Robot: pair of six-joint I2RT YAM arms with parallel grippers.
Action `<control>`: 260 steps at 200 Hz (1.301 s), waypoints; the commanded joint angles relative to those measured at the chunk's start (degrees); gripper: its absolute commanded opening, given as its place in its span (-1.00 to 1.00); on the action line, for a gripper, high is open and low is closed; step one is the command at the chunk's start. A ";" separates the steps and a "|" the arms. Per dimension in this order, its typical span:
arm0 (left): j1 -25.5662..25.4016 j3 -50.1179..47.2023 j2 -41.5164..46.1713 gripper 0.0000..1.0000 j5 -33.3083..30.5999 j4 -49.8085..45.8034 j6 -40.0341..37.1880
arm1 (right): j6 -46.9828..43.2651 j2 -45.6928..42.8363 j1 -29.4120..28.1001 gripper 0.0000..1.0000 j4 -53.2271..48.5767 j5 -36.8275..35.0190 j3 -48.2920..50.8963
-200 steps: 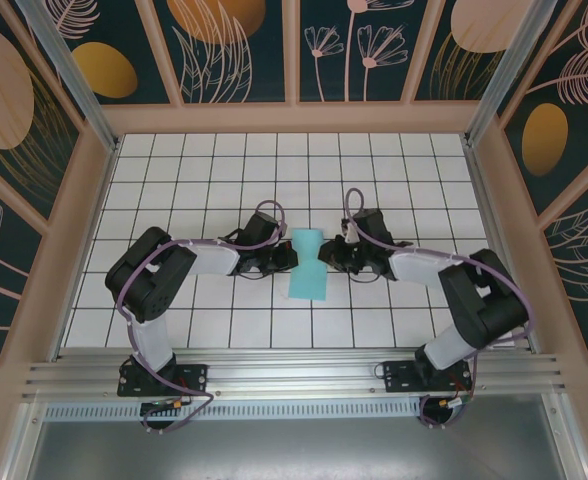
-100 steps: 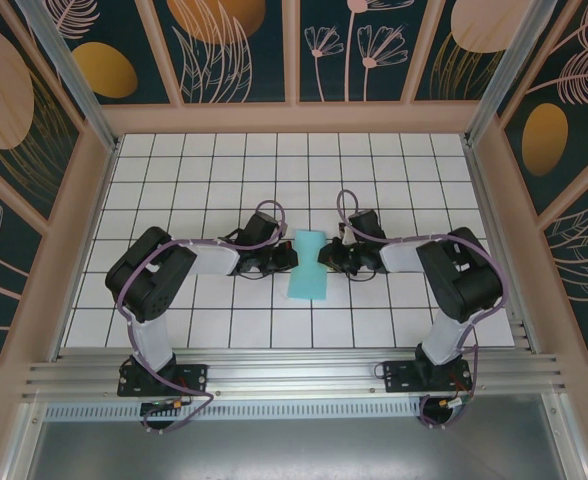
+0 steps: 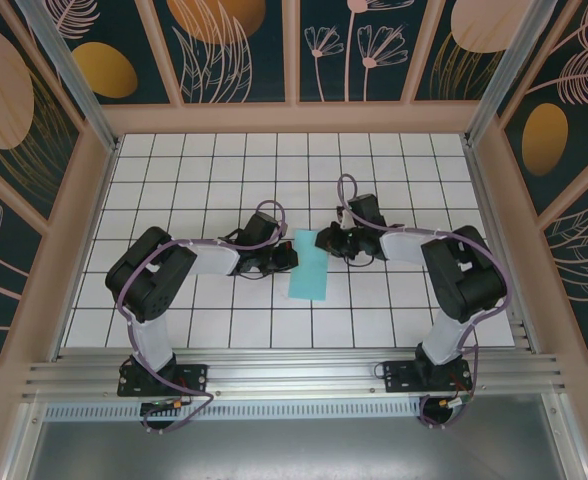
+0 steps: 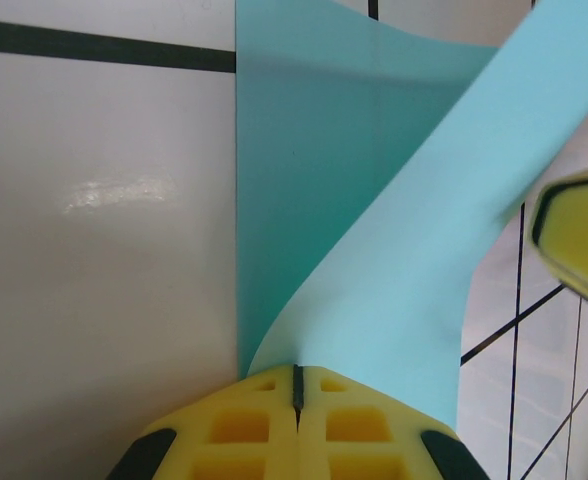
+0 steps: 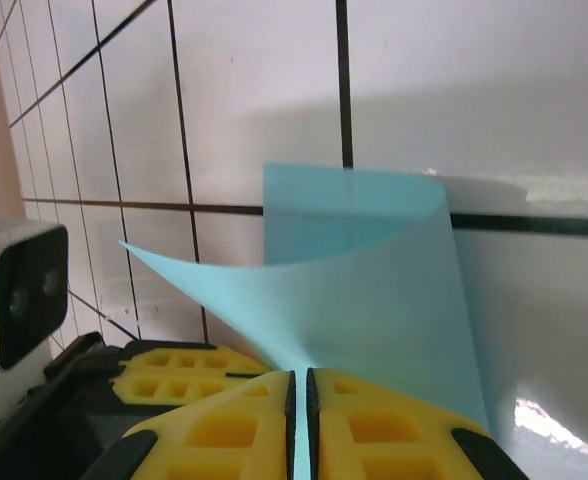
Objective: Fold a paper plane with a square sheet of paper (pick it up from the middle)
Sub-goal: Fold the square sheet of paper in half at the center of the table.
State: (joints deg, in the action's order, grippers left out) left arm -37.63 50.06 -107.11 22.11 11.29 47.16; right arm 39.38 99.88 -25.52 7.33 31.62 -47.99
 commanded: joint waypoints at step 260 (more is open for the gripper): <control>-0.41 -1.59 -2.31 -1.00 -4.20 -8.70 -1.56 | -1.26 4.65 2.74 -0.69 -6.83 -0.17 -7.62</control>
State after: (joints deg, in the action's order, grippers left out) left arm -37.65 50.28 -107.07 22.02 10.72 46.72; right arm 38.26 106.56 -23.29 3.75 31.53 -52.14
